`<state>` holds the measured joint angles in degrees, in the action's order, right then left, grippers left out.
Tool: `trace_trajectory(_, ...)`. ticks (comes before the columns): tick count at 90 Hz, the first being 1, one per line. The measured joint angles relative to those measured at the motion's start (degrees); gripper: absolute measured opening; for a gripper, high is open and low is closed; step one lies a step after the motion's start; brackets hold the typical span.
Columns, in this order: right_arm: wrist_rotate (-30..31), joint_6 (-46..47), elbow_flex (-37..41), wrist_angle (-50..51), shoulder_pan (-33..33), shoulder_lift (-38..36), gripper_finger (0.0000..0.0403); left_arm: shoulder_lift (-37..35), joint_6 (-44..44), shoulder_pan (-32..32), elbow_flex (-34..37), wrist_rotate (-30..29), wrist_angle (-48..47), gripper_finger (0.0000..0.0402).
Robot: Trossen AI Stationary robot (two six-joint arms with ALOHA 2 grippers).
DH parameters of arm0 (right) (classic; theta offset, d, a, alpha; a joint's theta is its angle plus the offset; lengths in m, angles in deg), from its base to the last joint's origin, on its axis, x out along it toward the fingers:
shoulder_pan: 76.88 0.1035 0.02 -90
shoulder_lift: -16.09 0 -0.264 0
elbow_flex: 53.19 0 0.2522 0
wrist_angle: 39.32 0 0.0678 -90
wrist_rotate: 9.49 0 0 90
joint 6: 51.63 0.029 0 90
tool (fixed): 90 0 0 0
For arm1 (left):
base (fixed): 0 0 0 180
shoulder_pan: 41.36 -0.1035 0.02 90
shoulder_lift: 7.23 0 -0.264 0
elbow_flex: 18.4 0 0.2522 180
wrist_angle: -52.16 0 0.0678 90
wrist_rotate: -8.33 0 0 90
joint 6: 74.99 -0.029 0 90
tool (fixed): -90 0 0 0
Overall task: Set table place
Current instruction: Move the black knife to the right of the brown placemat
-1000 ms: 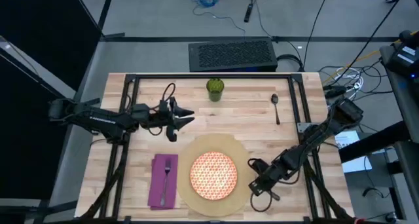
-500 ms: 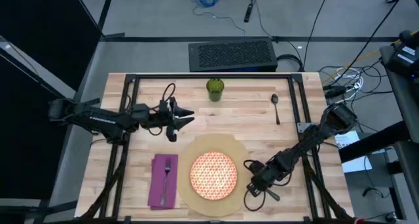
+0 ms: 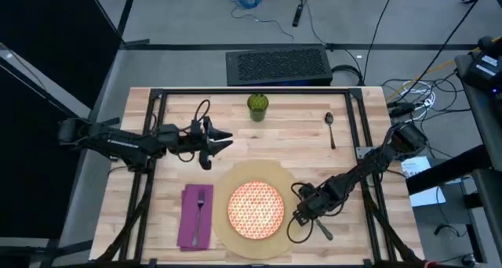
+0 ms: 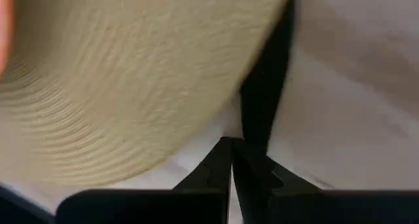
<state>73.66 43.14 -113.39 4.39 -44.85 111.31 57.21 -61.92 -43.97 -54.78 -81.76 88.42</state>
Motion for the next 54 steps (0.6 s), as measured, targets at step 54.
trace_trajectory(54, 5.81, -9.09, -1.5, 5.54, -5.01, -2.58, 0.0, 0.0, 0.02, -0.02, 0.0, 0.01, -0.02, 0.0118)
